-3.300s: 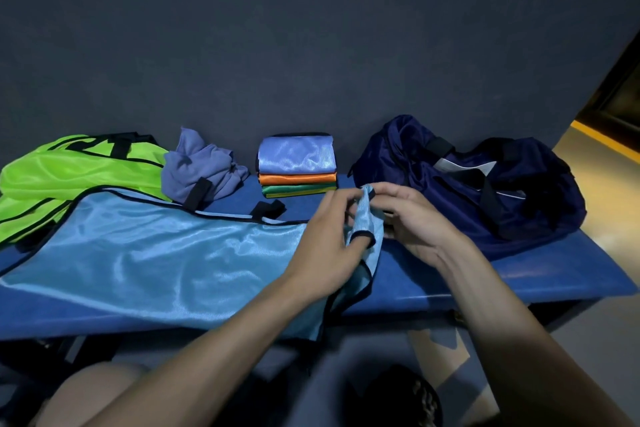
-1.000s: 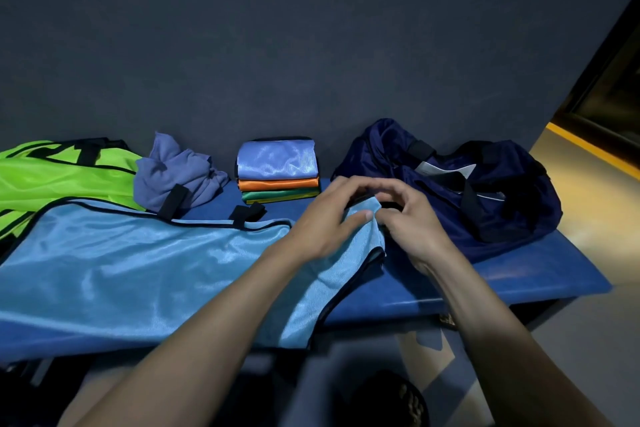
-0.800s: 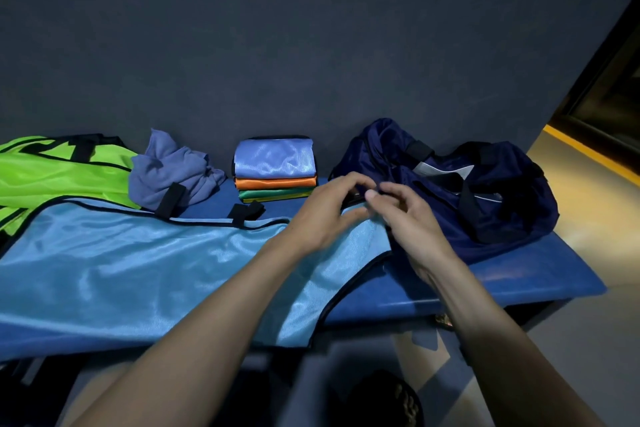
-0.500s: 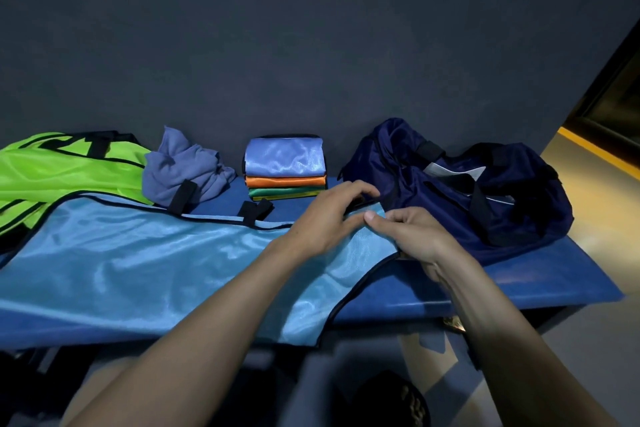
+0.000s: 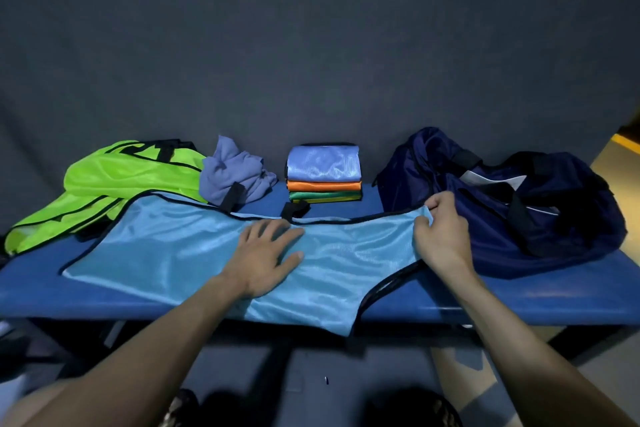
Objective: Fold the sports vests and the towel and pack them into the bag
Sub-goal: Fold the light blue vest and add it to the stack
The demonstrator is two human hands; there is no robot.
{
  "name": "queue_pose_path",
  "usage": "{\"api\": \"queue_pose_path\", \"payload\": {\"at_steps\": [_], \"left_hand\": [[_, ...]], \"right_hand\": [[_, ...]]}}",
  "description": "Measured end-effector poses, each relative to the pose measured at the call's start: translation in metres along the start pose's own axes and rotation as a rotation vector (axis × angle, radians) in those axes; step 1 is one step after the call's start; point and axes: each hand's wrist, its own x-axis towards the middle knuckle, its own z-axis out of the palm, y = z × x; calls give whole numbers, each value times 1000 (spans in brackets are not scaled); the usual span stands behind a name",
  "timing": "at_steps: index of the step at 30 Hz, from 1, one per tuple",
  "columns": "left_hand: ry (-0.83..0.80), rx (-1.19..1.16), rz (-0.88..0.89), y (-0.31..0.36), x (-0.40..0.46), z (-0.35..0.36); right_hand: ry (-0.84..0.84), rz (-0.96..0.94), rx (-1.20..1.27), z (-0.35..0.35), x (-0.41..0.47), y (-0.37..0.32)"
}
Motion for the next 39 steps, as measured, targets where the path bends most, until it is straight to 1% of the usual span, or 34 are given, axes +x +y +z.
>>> {"api": "queue_pose_path", "payload": {"at_steps": [3,4,5,6,7,9,11,15,20,23,25,27,28,29,31,32,33,34,35,36,39], "left_hand": [[-32,-49,-59,-13,-4,-1],[-3,-91,-60,-15,-2,-4],[59,-127,-65,-16,1,-9],[119,-151,-83,-19,5,-13],[143,-161,-117,-22,9,-18],[94,-131,-197,-27,16,-23],[69,-78,-242,-28,24,-20],[105,-47,-295,-23,36,-13],[142,-164,-308,-24,49,-18],[175,-218,-413,-24,61,-24],[136,-88,-476,-22,64,-20],[105,66,-492,-15,62,-14],[137,97,-464,-9,60,-12],[200,92,-397,-1,57,-13],[315,-3,-148,21,51,-18],[320,-59,-5,33,46,-22],[285,-88,116,43,40,-23],[232,-85,200,50,33,-22],[195,-54,241,52,27,-19],[183,2,240,47,25,-13],[159,96,110,18,26,-4]], "right_hand": [[1,-14,-75,2,-4,4],[5,-13,-87,3,-4,5],[5,-7,-90,2,-4,5],[7,1,-87,2,-4,6],[7,7,-81,1,-4,6],[8,10,-68,1,-2,6],[15,5,-59,1,0,7],[53,-21,-46,5,3,13],[73,-55,-59,5,6,19],[78,-74,-55,5,5,20],[78,-91,-59,5,4,20],[76,-101,-54,5,4,19],[77,-103,-48,5,4,19],[77,-105,-43,5,4,18],[76,-109,-27,5,5,18],[74,-116,-18,5,5,18],[73,-125,-11,5,5,18],[75,-134,-9,4,5,18],[76,-137,-11,4,5,18],[77,-138,-15,3,5,18],[87,-132,-12,1,4,21]]}}
